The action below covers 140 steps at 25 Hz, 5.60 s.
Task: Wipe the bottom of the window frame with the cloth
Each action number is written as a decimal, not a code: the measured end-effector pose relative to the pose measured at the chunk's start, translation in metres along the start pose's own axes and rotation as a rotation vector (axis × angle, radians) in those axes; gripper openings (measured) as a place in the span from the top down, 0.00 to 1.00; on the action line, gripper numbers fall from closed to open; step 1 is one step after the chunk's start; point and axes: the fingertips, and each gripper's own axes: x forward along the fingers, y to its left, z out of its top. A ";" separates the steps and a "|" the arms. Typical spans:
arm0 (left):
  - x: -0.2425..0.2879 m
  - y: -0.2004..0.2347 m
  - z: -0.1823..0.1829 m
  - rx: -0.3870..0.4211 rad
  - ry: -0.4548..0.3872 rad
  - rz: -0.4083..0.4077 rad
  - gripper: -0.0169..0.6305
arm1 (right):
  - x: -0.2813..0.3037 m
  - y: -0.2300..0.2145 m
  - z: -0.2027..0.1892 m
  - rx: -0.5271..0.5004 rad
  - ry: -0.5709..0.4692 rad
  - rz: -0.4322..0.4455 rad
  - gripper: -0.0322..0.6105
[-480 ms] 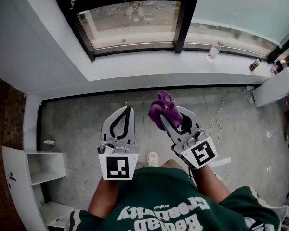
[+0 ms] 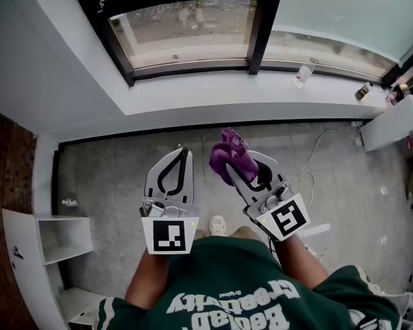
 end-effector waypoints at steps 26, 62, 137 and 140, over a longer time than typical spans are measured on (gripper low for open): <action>0.013 0.017 0.002 -0.051 -0.025 0.037 0.96 | 0.016 -0.007 -0.009 0.008 -0.017 0.028 0.79; 0.348 0.366 -0.058 -0.038 -0.110 -0.120 0.96 | 0.446 -0.202 -0.002 -0.023 0.035 -0.104 0.79; 0.477 0.416 -0.273 -0.234 0.142 -0.258 0.96 | 0.579 -0.255 -0.207 0.271 0.070 -0.189 0.80; 0.464 0.443 -0.306 -0.251 0.160 -0.211 0.96 | 0.608 -0.237 -0.238 0.351 0.095 -0.150 0.80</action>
